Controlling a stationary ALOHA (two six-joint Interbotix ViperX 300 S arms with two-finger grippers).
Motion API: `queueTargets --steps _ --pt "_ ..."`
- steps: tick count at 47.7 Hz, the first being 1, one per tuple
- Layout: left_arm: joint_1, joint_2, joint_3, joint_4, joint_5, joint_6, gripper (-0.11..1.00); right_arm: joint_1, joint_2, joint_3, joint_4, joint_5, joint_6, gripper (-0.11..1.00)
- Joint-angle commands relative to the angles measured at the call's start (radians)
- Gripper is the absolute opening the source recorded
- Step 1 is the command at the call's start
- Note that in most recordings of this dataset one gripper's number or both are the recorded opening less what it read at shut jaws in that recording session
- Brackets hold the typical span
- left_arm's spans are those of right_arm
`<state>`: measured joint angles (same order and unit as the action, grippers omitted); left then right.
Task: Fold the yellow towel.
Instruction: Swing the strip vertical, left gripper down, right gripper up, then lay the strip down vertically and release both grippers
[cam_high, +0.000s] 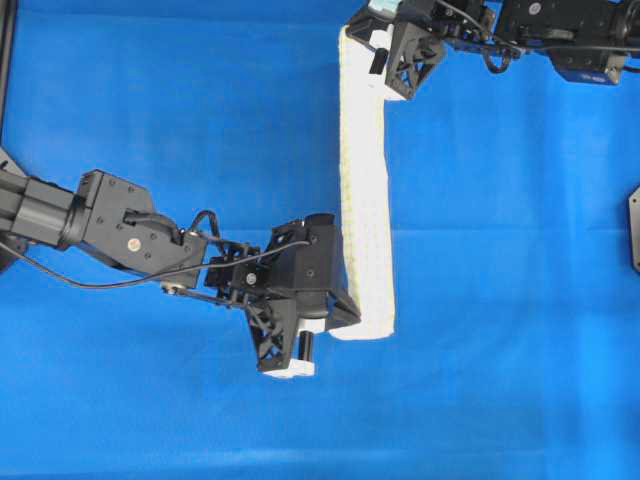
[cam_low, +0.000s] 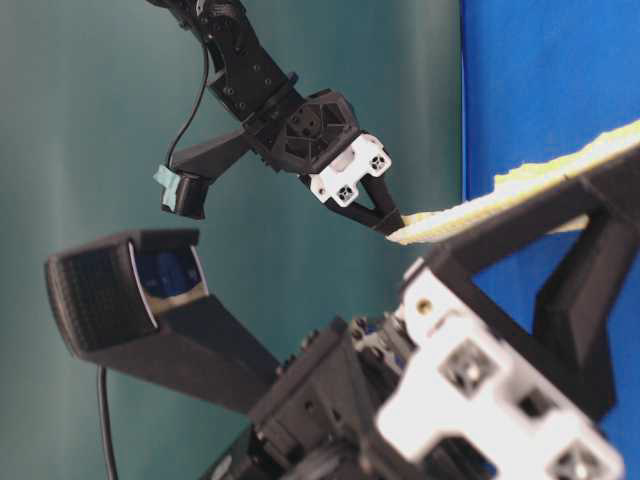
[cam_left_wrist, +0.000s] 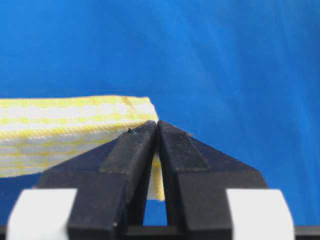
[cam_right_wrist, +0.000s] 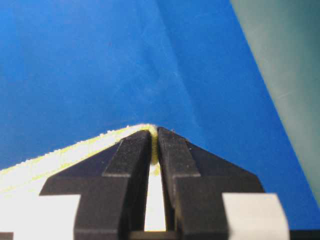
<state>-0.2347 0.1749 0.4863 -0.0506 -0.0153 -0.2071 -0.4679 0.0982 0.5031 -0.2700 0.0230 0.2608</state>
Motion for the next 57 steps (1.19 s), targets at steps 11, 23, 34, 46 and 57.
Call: queueTargets --steps 11,23,34,46,57 --pt "-0.023 -0.04 0.003 -0.002 0.002 0.0 0.23 -0.005 -0.014 -0.023 -0.003 0.011 0.0 0.05" --pt "-0.021 -0.041 0.006 -0.002 0.014 -0.002 0.66 0.015 -0.014 -0.02 -0.003 0.021 -0.002 0.47" --pt "-0.015 -0.066 0.014 -0.002 0.054 0.002 0.65 0.015 -0.017 -0.018 -0.003 0.025 -0.002 0.76" --pt "0.054 -0.181 0.078 0.008 0.178 0.009 0.65 0.008 -0.095 0.048 -0.002 0.052 0.005 0.74" --pt "0.215 -0.27 0.193 0.011 0.173 0.014 0.65 0.008 -0.218 0.166 0.014 0.034 0.02 0.74"
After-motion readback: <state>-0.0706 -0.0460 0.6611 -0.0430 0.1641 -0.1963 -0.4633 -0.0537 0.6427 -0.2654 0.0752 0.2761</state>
